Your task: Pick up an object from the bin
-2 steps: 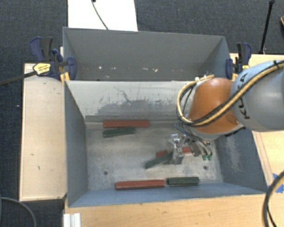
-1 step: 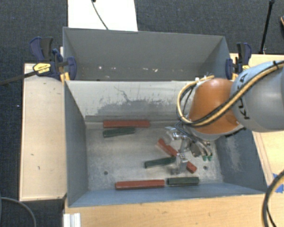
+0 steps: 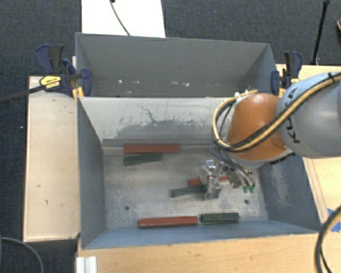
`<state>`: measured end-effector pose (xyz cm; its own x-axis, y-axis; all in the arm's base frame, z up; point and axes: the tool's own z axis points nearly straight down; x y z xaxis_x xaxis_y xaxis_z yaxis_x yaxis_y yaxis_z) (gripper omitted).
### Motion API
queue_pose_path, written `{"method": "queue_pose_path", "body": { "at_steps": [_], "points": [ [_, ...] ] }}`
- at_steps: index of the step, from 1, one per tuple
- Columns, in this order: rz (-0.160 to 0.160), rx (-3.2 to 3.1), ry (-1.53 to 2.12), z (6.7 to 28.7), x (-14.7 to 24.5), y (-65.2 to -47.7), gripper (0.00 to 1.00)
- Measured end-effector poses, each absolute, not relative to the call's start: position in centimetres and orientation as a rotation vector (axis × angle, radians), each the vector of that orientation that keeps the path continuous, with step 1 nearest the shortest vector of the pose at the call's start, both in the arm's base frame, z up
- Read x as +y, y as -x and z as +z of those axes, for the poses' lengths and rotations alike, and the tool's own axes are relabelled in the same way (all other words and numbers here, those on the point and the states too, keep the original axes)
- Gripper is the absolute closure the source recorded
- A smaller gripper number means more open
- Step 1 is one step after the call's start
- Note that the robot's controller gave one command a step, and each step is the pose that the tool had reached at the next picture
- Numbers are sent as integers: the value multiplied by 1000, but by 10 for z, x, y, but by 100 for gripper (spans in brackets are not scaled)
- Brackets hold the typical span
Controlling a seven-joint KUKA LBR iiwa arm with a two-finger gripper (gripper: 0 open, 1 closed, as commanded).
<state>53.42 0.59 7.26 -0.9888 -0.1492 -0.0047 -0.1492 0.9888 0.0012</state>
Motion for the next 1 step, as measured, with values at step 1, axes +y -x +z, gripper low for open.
{"method": "queue_pose_path", "body": {
  "at_steps": [1],
  "points": [
    [1,3132,231,71,5,-533,0]
  ]
}}
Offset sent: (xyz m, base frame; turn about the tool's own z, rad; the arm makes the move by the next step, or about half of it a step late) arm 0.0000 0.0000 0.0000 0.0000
